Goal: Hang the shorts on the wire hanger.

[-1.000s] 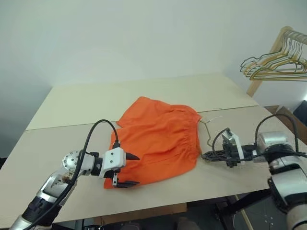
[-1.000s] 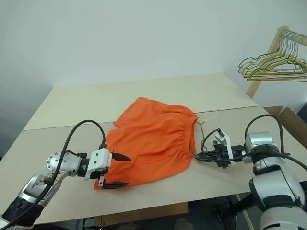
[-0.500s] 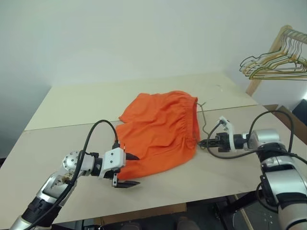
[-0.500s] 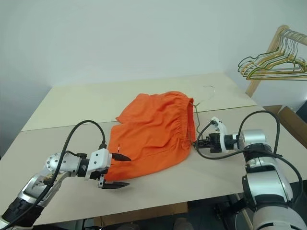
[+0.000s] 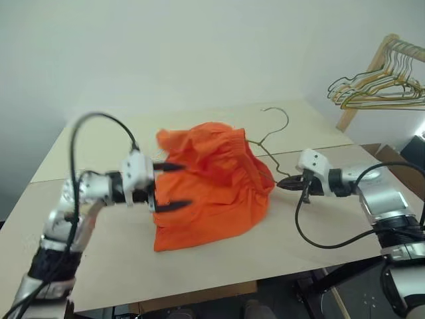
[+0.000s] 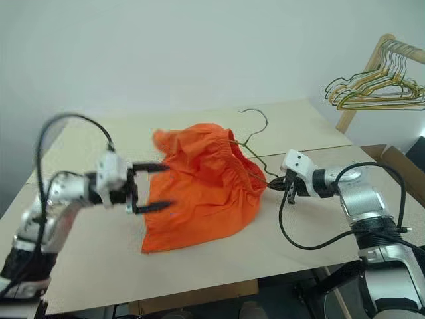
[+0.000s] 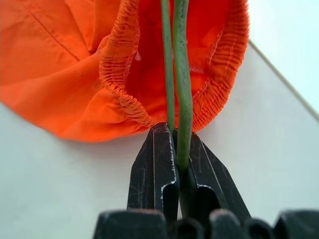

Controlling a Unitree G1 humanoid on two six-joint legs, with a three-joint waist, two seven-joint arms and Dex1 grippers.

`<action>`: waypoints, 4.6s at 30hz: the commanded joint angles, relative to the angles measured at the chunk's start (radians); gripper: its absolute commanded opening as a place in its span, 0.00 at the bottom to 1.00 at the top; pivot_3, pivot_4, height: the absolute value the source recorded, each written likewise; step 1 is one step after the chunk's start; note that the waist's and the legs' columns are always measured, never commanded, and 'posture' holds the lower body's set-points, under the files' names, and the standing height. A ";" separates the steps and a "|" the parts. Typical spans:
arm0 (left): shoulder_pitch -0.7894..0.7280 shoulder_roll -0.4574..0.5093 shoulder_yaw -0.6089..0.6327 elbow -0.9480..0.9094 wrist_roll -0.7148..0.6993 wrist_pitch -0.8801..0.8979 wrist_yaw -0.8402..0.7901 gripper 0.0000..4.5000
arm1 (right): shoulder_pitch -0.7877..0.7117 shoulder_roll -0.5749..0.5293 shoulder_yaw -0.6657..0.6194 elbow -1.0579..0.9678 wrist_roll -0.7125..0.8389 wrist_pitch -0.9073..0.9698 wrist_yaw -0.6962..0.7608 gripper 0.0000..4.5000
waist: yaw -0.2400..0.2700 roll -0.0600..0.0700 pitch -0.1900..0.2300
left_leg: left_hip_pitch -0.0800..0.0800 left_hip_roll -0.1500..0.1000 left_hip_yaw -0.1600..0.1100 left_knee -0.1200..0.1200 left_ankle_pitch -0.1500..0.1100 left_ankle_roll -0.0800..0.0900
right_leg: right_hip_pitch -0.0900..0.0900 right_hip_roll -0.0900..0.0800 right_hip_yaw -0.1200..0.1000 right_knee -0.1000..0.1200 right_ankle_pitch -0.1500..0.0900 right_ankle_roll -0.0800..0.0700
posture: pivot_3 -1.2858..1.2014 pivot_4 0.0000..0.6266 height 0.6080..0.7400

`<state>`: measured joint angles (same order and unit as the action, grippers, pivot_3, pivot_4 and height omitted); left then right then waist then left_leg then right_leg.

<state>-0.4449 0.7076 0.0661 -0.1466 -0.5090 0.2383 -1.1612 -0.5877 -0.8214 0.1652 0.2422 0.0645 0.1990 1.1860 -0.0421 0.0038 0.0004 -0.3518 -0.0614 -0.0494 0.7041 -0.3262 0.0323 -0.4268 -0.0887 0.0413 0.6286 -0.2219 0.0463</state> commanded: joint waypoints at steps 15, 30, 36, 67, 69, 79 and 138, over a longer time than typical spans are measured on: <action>-0.423 0.084 -0.191 0.456 0.163 -0.126 -0.409 0.99 | -0.177 -0.017 0.178 -0.255 -0.157 0.301 0.078 0.00 | -0.004 -0.001 0.001 | 0.001 -0.001 0.000 0.001 0.000 0.000 | 0.001 0.004 0.000 0.000 0.000 0.000 | 0.49 0.00 1.00; -0.587 -0.047 -0.279 0.778 0.347 -0.324 -0.448 0.99 | -0.227 0.012 0.214 -0.326 -0.186 0.349 0.080 0.00 | -0.008 -0.002 0.001 | -0.001 -0.001 0.001 0.002 0.000 0.000 | 0.000 0.005 0.000 0.000 0.000 0.000 | 0.49 0.00 1.00; -0.638 -0.083 -0.321 0.844 0.350 -0.296 -0.453 0.81 | -0.255 0.029 0.227 -0.336 -0.205 0.335 0.073 0.00 | -0.016 -0.003 0.002 | -0.001 -0.001 0.001 0.003 0.000 0.001 | 0.000 0.005 0.000 0.001 0.000 0.000 | 0.48 0.00 1.00; -0.694 0.068 -0.258 0.955 0.390 -0.483 -0.443 0.00 | -0.199 -0.011 -0.116 -0.193 0.029 0.286 -0.004 0.88 | -0.029 -0.004 0.003 | -0.002 0.000 0.000 0.006 -0.001 0.002 | -0.001 0.005 0.000 0.002 0.000 0.001 | 0.49 0.00 1.00; -0.695 0.077 -0.248 0.949 0.379 -0.476 -0.451 0.00 | -0.167 -0.019 -0.143 -0.209 0.075 0.332 0.015 0.88 | -0.029 -0.004 0.003 | -0.002 0.001 0.001 0.007 -0.001 0.003 | -0.001 0.005 0.001 0.002 0.000 0.001 | 0.49 0.00 1.00; -0.669 0.133 -0.238 0.869 0.363 -0.431 -0.453 0.00 | 0.088 0.236 -0.125 -0.546 0.304 0.780 -0.204 0.88 | -0.024 -0.004 0.003 | -0.002 0.003 0.000 0.008 -0.005 0.010 | -0.003 0.008 0.004 0.013 0.000 0.001 | 0.51 0.00 1.00; -0.487 0.098 -0.200 0.813 0.463 -0.408 -0.279 0.00 | -0.089 0.014 0.072 -0.534 0.030 0.218 -0.318 0.01 | -0.028 -0.006 0.003 | -0.002 0.002 0.000 0.009 -0.005 0.009 | -0.003 0.009 0.003 0.012 0.000 0.001 | 0.49 0.00 1.00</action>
<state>-0.9265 0.8263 -0.1642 0.6837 -0.0268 -0.1882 -1.4842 -0.6181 -0.7817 0.2287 -0.2469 0.1348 0.4975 0.8102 -0.0702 -0.0026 0.0036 -0.3534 -0.0595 -0.0486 0.7134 -0.3314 0.0419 -0.4290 -0.0801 0.0440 0.6407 -0.2221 0.0475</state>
